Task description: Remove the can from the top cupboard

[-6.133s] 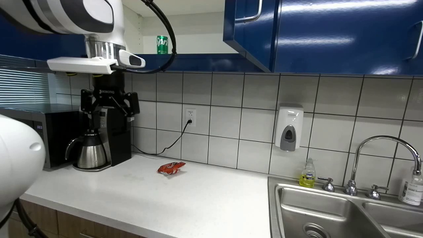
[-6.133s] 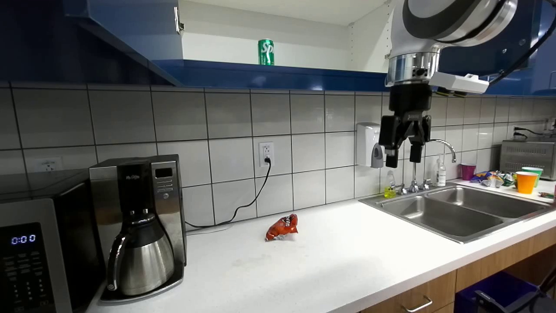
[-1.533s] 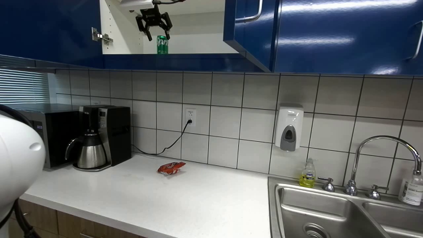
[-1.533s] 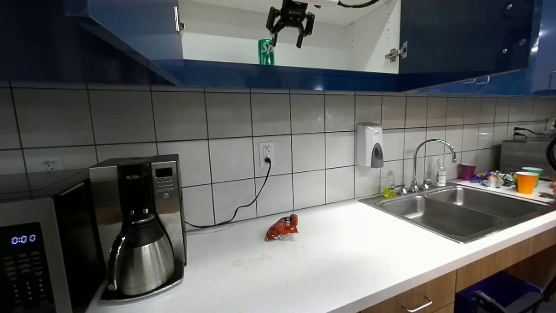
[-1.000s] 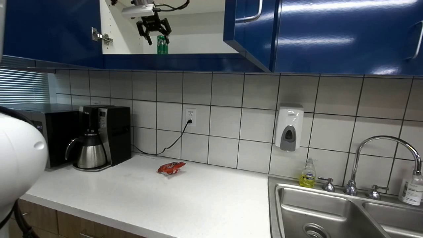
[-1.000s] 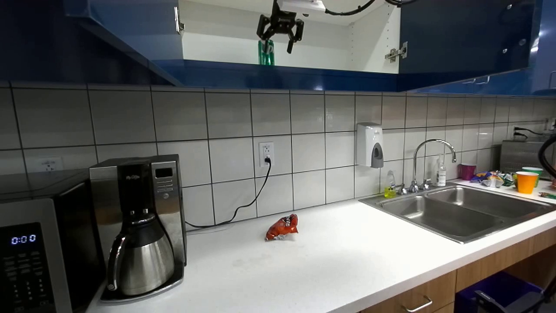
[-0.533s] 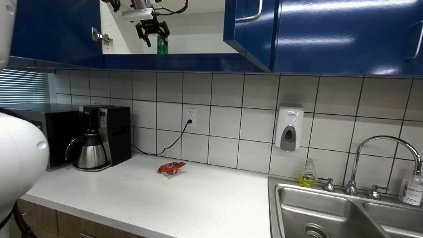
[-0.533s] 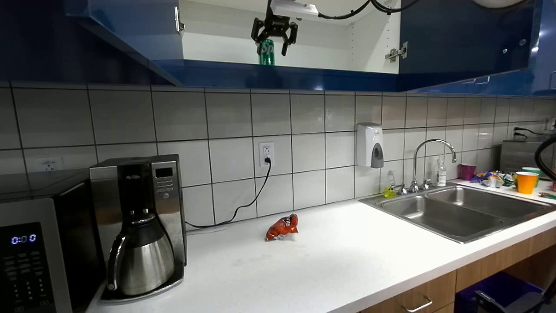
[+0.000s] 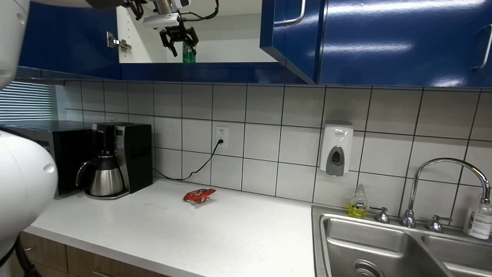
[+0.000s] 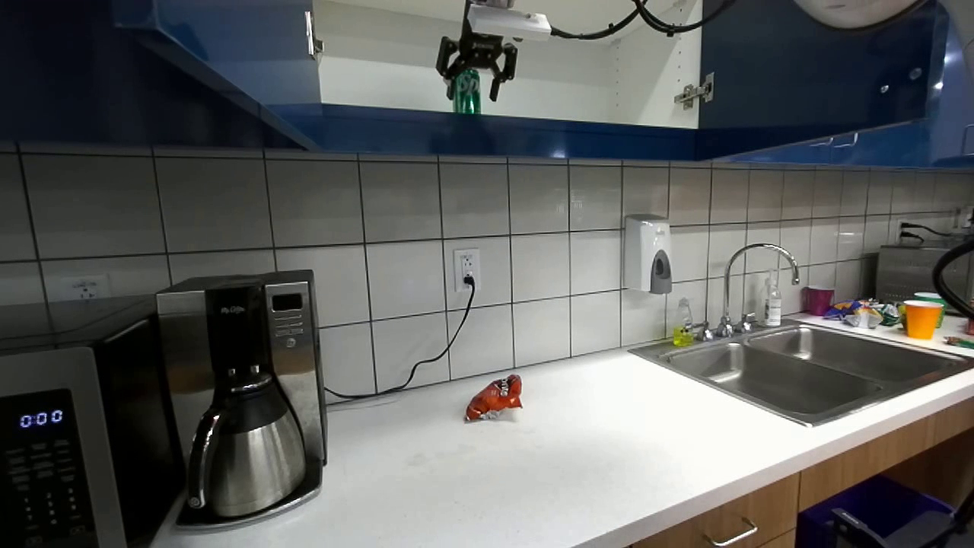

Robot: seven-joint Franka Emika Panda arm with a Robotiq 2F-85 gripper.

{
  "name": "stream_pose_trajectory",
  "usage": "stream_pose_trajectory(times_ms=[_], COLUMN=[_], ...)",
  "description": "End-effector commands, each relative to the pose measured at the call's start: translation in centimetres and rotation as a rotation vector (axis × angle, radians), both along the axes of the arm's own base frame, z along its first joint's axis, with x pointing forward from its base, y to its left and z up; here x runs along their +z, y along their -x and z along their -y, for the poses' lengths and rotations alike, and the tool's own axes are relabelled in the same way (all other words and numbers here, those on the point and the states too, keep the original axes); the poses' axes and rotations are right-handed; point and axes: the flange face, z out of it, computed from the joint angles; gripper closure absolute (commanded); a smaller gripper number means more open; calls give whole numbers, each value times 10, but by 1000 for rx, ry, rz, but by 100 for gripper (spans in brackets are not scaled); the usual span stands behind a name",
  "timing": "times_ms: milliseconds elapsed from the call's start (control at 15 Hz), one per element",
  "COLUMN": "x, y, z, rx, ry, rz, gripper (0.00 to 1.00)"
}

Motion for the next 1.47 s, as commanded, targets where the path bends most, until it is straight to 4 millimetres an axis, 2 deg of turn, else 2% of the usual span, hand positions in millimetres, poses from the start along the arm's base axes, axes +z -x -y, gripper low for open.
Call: stream_pose_trajectory(times_ms=[0,800,867,933,1200,1267,1400], x=[4,5,4,3,-4,-5,-7], y=[-7,-20,-21,-23,-29,-30,-30], z=[-4,-1,-1,-2,-6,-6,-7], rx=[-28,-37,-36,-34,-26,-24,-19], ry=[3,-1,-2,-2,1,0,-4], rz=[32,79,81,84,90,92,88], gripper=[0,0,25,26,58,62,62])
